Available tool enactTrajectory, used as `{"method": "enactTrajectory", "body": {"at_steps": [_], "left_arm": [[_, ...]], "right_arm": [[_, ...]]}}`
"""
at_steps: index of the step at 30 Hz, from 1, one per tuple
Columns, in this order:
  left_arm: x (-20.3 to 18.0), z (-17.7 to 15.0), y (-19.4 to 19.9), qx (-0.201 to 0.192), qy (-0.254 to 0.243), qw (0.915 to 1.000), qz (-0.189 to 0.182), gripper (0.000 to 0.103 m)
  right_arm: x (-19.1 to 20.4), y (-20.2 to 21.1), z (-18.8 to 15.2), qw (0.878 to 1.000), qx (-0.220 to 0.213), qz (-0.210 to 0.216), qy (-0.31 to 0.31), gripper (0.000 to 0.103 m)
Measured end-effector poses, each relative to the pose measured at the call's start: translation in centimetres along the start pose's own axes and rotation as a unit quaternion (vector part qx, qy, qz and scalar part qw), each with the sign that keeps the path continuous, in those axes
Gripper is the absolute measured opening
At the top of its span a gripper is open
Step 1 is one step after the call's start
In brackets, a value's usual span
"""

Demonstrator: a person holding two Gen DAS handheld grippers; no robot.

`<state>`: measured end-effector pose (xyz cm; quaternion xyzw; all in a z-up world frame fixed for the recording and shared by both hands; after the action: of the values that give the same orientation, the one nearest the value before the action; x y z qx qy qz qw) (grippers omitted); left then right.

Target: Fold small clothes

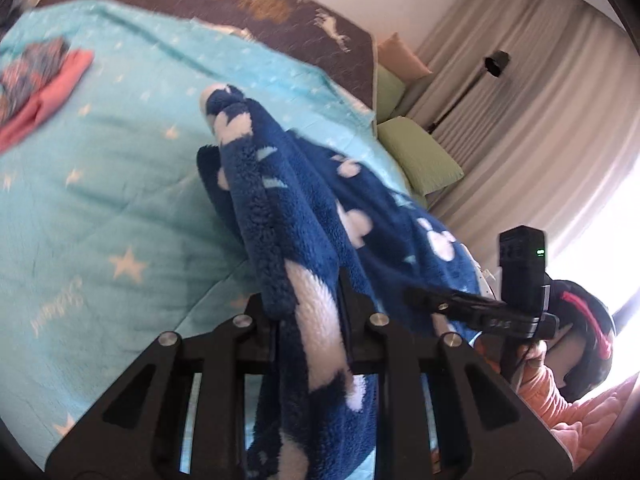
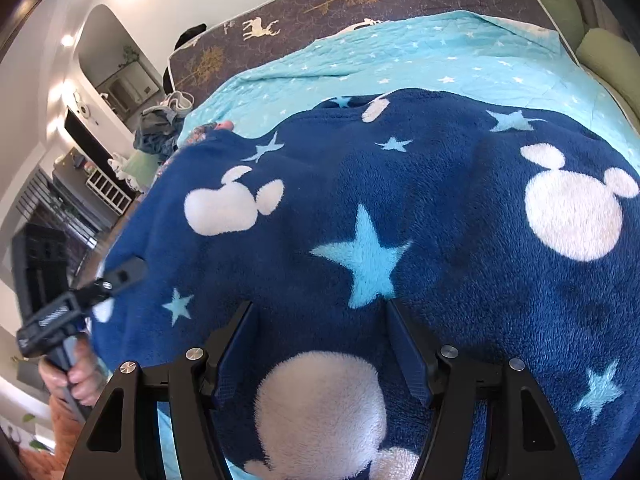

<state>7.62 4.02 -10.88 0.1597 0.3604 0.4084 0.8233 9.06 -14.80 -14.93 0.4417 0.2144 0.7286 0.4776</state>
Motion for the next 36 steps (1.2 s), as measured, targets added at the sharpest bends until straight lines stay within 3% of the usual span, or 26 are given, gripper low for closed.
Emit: {"method": "enactTrajectory", "body": {"at_steps": [9,14,16,17,18,22,25,28,32,36], "left_arm": [[-4.7,3.5,-0.3,-0.013,-0.057,0.9983,0.004,0.023],[-8.7,4.7,-1.3,-0.014,-0.106,0.9942,-0.001,0.022],[-10.1,4.8,-1.9,-0.010,-0.122,0.9925,-0.004,0.021],[-10.9,4.9,-2.3,-0.007,-0.130,0.9915,-0.006,0.021],[-11.8,4.9,-2.8,-0.003,-0.140,0.9902,-0.008,0.020],[-15.3,4.5,-4.9,0.020,-0.171,0.9849,-0.015,0.020],[-17.4,4.0,-6.5,0.036,-0.190,0.9808,-0.025,0.020],[-19.5,3.3,-8.6,0.061,-0.201,0.9760,-0.057,0.017],[-20.1,1.4,-12.9,0.093,-0.251,0.9632,-0.024,0.017],[-18.5,0.4,-14.1,0.115,-0.224,0.9674,-0.028,0.017]], "right_arm": [[-1.8,2.7,-0.4,0.997,-0.004,0.058,-0.051,0.067],[-2.5,6.2,-1.0,0.994,-0.038,0.094,-0.032,0.065],[-1.7,6.6,-1.6,0.991,-0.036,0.129,-0.010,0.036],[-1.1,6.3,-1.8,0.990,-0.026,0.138,-0.002,0.015],[-1.1,5.7,-2.1,0.991,-0.012,0.135,0.001,0.013],[-3.0,4.2,-2.7,0.998,0.002,0.070,-0.004,0.013],[-5.9,6.1,-1.9,0.995,-0.027,0.081,-0.056,0.015],[-9.1,8.7,-1.5,0.990,-0.064,0.078,-0.100,0.016],[-11.9,10.9,-1.2,0.983,-0.092,0.081,-0.138,0.021],[-12.6,11.6,-2.2,0.982,-0.090,0.087,-0.142,0.028]]}}
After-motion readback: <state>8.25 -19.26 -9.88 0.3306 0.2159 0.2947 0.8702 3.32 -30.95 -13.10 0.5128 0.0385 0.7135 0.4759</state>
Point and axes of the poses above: each gripper's, at about its wrist camera, not at the fingertips, and y roughly against the way its jaws point, x to its left, z to its top, the point moved 7 cm from there along -y, roughly the way its jaws point, and after that the axes turned 4 degrees about -y, right-handed, at the moved point
